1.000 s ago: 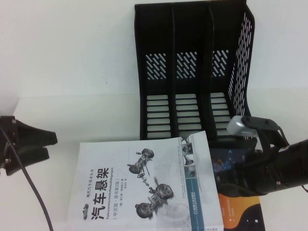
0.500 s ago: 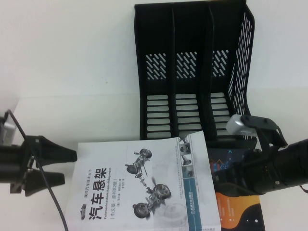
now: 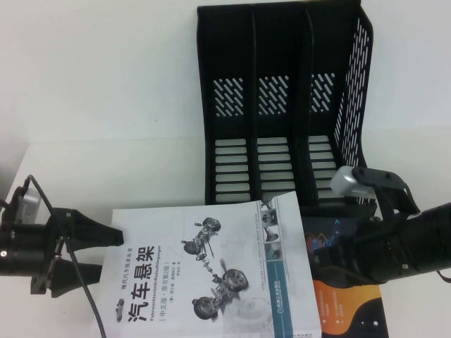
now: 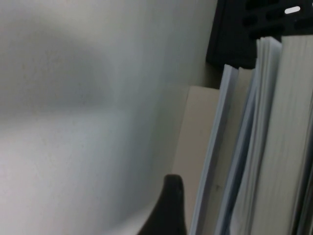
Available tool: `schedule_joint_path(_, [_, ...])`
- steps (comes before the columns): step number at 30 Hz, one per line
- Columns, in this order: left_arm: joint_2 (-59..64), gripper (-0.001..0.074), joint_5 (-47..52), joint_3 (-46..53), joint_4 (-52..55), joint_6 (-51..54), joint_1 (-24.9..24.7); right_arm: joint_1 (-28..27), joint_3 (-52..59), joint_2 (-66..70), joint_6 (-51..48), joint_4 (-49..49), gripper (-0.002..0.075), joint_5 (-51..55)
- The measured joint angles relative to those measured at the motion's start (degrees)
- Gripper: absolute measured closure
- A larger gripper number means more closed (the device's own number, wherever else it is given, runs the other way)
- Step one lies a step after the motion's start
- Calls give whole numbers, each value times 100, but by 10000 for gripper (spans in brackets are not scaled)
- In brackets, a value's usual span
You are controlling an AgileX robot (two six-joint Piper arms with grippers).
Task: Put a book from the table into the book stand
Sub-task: Pick up the book with your left arm
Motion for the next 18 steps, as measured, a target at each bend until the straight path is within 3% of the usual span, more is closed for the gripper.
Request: schedule_joint_path(18, [3,90,-8,-8,-7,-54,-757,0,0,0,-219,378,726,0])
